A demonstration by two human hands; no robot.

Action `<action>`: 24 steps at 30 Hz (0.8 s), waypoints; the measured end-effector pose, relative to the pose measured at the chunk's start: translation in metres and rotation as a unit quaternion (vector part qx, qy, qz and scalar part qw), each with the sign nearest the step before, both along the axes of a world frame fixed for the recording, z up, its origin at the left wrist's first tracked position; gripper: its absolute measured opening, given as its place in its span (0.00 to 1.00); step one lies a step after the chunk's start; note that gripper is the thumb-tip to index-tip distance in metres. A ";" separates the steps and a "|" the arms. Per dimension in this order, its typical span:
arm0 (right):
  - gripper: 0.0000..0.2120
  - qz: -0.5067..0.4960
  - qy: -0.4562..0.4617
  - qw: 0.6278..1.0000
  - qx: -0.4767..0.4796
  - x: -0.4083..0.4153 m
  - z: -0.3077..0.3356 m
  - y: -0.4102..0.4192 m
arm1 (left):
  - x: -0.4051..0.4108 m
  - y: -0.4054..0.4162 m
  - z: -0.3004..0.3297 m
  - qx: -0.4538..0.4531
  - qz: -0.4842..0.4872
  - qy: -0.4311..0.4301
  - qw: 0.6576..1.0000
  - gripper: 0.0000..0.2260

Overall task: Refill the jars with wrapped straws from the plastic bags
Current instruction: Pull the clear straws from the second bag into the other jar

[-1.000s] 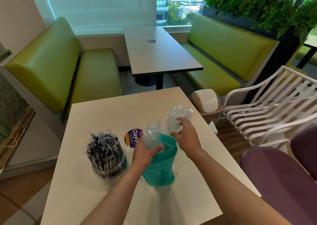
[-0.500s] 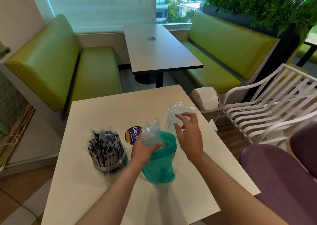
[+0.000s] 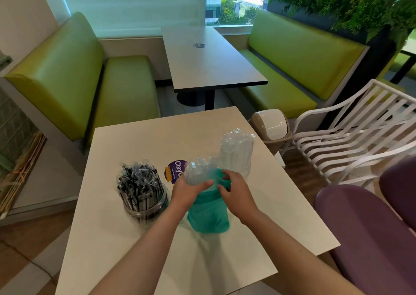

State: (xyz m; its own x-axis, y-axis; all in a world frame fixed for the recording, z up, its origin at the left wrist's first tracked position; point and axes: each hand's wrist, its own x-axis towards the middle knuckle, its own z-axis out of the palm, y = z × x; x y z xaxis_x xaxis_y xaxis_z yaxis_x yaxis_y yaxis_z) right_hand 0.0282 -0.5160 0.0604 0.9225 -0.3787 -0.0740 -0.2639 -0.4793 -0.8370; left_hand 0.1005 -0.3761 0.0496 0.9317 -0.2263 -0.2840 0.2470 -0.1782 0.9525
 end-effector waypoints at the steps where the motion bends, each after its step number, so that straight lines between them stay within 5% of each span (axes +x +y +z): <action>1: 0.23 0.002 0.008 1.000 0.012 0.002 -0.001 -0.001 | -0.001 0.002 0.000 -0.014 -0.004 0.009 1.000 0.23; 17: 0.36 0.107 0.071 0.981 0.146 0.012 0.006 -0.017 | -0.006 0.004 0.005 -0.066 -0.087 0.059 0.992 0.21; 24: 0.21 0.077 0.082 0.981 0.159 0.009 0.007 -0.021 | -0.005 0.002 0.002 -0.062 -0.086 0.050 0.993 0.23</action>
State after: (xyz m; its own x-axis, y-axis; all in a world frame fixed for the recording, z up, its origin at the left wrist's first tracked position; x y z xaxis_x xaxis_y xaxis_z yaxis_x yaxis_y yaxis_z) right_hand 0.0371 -0.5366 0.0676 0.9332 -0.1690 -0.3171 -0.3515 -0.2460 -0.9033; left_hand 0.0952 -0.3741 0.0516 0.8451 -0.4180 -0.3333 0.3176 -0.1089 0.9419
